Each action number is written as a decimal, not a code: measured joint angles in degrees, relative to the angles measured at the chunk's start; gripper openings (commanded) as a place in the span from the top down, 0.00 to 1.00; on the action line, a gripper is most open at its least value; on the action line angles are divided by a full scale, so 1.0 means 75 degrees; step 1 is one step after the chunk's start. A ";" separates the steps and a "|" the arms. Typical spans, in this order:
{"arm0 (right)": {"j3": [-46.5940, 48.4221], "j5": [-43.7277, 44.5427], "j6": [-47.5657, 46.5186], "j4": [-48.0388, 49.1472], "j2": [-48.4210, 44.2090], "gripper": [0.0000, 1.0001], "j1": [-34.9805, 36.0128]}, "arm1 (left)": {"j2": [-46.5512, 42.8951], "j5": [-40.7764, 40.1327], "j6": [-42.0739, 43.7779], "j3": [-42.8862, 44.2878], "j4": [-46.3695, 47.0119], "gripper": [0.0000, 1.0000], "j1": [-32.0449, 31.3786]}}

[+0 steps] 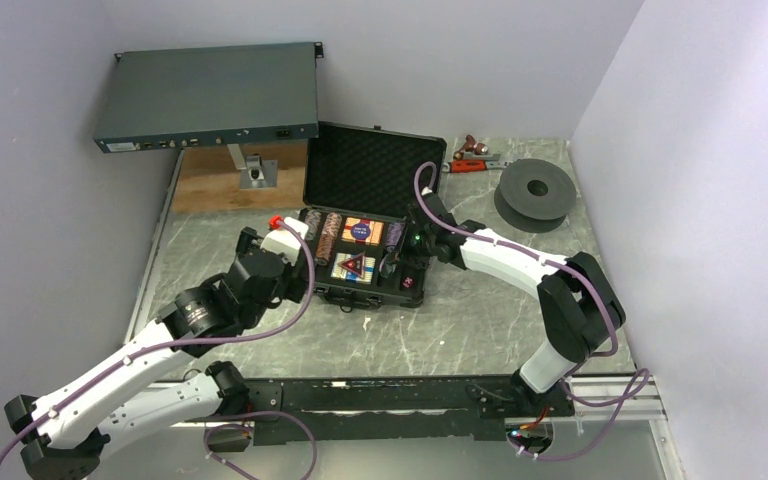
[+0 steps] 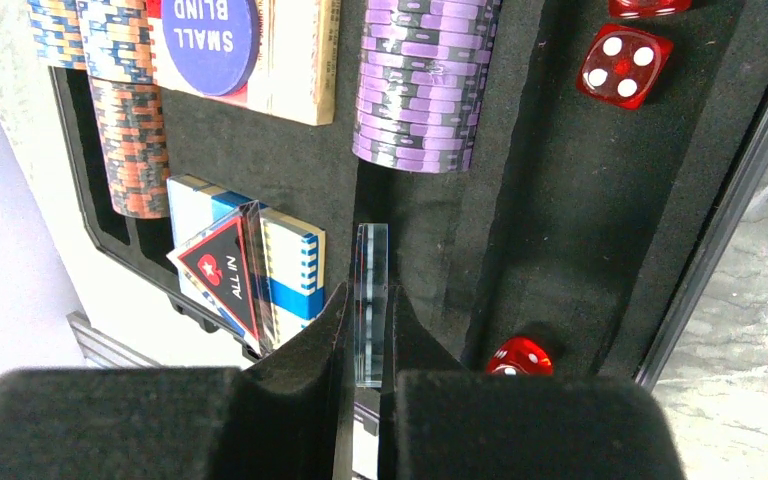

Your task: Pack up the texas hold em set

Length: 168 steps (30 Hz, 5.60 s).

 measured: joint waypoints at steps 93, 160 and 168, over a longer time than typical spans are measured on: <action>-0.2119 -0.0105 -0.1419 0.1099 -0.1116 0.86 -0.1953 | 0.6473 0.5651 -0.3308 -0.0265 0.4578 0.53 0.5948; 0.3567 0.4159 -0.2433 -0.3727 -0.2361 0.28 -0.6333 | 0.4913 0.5625 -0.2503 0.0723 0.4371 0.55 0.0973; 0.3124 0.4575 -0.2375 -0.3220 -0.1816 0.32 -0.7120 | 0.4520 0.5455 -0.3194 -0.1658 0.4916 0.66 -0.0434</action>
